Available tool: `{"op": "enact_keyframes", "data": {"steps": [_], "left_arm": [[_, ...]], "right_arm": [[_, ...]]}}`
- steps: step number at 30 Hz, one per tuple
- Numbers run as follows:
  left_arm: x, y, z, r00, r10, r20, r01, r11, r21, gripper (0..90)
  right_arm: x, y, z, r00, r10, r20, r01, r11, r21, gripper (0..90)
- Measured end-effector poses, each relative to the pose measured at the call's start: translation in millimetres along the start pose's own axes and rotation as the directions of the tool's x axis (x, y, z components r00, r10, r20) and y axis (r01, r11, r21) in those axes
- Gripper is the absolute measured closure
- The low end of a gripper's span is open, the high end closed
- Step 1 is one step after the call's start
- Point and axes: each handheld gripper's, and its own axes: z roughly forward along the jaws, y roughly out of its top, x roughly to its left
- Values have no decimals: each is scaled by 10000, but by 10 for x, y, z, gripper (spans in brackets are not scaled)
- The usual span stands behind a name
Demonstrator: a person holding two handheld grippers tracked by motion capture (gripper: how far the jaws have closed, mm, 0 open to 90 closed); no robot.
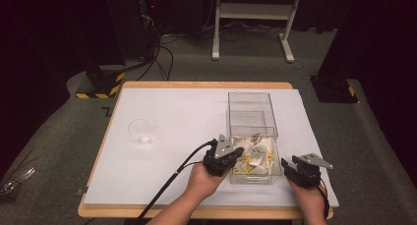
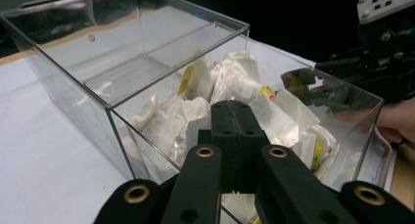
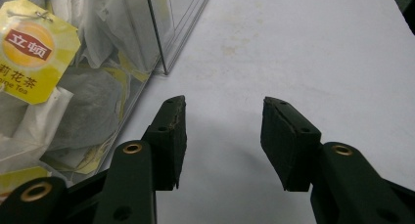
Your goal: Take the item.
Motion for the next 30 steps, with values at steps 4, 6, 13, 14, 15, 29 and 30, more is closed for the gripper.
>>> {"op": "enact_keyframes", "data": {"steps": [4, 6, 13, 14, 15, 29, 30], "left_arm": [[3, 17, -44, 10000, -17, 18, 18, 9996, -297, 898], [2, 27, -69, 10000, -64, 15, 65, 9988, -475, 898], [18, 69, -163, 9998, -176, 14, 177, 9947, -1015, 898], [19, 75, -175, 9997, -229, 10, 229, 9938, -1086, 898], [25, 81, -187, 9998, -199, 24, 201, 9933, -1142, 898], [55, 136, -320, 9996, -254, -93, 232, 9822, -1866, 898], [53, 138, -327, 9996, -242, -113, 216, 9813, -1914, 898]], "right_arm": [[3, 0, -3, 10000, 25, -12, -25, 10000, 11, 525], [3, 0, -2, 10000, 18, -6, -18, 10000, 6, 525], [4, 0, -3, 10000, 14, -2, -14, 10000, 15, 525], [5, 0, -3, 10000, 14, -1, -14, 10000, 13, 525], [5, 0, -3, 10000, 11, -2, -11, 10000, 17, 525], [7, -1, -1, 10000, -41, 14, 41, 10000, -9, 525], [8, -2, -1, 10000, -36, 19, 36, 10000, -10, 525]]}}
